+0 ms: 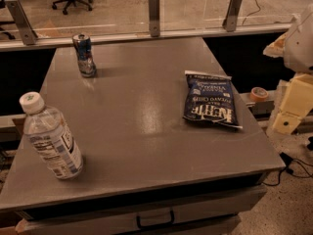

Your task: Move blue chip bag near redbull can

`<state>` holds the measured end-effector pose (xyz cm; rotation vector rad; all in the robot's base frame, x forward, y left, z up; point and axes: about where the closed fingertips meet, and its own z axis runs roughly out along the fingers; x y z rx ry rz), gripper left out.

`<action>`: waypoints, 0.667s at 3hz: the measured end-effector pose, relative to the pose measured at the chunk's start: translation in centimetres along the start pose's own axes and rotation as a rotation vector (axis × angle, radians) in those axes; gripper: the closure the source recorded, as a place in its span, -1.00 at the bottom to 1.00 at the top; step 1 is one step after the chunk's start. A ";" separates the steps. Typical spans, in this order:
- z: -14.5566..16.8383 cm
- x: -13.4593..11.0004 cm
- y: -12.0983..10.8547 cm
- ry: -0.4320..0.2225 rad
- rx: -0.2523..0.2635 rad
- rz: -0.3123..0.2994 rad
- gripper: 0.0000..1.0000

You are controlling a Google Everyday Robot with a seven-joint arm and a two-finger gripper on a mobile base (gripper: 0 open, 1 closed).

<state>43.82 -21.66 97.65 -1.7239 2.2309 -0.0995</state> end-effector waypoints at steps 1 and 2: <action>0.1 -0.2 -0.4 -0.013 0.010 0.000 -1.00; 0.1 -0.2 -0.4 -0.014 0.010 0.000 -1.00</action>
Offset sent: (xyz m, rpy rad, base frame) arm 0.0810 -0.0162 -0.0424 0.2208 -0.0454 -0.0160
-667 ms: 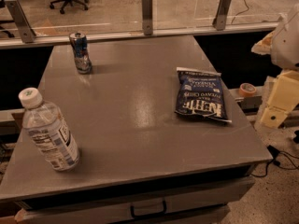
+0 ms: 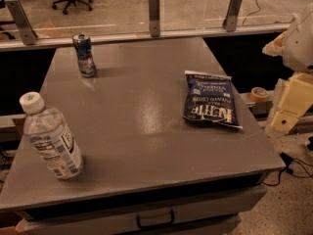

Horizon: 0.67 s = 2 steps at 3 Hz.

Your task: Move blue chip bag near redbull can

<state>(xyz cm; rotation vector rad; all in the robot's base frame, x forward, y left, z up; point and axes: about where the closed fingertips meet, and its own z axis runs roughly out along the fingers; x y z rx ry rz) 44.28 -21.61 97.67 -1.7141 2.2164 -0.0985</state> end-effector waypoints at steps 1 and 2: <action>3.3 -0.1 -2.8 -0.084 -0.010 0.035 -1.00; 9.2 -1.5 -6.4 -0.217 -0.054 0.060 -1.00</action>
Offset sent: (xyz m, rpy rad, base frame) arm 0.1483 0.0209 -0.0956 0.3855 -0.0179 0.0356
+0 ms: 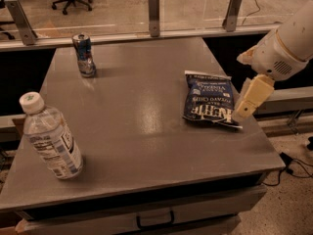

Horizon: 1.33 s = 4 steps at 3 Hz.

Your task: Move blue chip bag near redbull can

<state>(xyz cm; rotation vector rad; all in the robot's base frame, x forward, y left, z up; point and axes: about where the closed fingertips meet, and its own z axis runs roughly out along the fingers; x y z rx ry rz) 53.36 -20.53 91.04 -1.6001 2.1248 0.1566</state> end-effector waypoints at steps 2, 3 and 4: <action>0.9 0.0 -0.1 -0.050 -0.003 0.068 -1.00; 3.1 0.2 -0.8 -0.120 -0.018 0.176 -1.00; 5.7 0.8 -1.2 -0.168 -0.048 0.271 -1.00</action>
Offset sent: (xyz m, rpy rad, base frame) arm 0.0121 0.0039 -0.0197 0.1695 0.0322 -0.1281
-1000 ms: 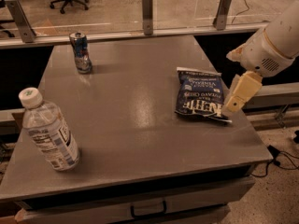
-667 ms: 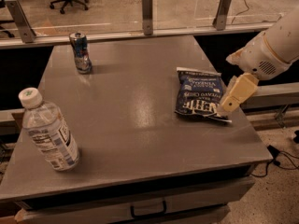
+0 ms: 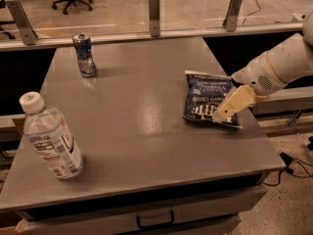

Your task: Move blue chip bag near redbull can

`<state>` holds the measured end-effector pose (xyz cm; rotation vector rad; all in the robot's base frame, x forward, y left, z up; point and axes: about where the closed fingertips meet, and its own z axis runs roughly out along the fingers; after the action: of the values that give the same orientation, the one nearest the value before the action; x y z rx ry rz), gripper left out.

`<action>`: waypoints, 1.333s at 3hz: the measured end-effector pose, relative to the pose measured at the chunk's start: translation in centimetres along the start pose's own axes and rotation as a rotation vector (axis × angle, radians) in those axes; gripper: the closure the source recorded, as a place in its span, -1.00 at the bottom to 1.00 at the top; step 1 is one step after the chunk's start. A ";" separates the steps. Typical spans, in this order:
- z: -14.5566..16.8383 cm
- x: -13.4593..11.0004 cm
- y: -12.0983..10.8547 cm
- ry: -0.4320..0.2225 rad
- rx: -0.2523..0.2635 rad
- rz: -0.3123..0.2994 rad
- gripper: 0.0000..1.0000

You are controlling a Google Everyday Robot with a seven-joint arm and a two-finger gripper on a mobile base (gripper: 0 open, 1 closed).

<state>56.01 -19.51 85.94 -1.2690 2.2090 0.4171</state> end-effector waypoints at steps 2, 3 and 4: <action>2.9 1.3 -0.9 -0.029 -0.024 0.091 -0.22; 2.6 1.1 -1.1 -0.041 -0.016 0.095 0.26; -1.7 -1.3 -2.0 -0.103 0.073 0.050 0.72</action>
Offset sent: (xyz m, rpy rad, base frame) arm 0.0178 -0.0023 -0.0424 0.0899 0.0634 -0.0918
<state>57.72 -20.57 88.09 -1.1310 2.1531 0.4084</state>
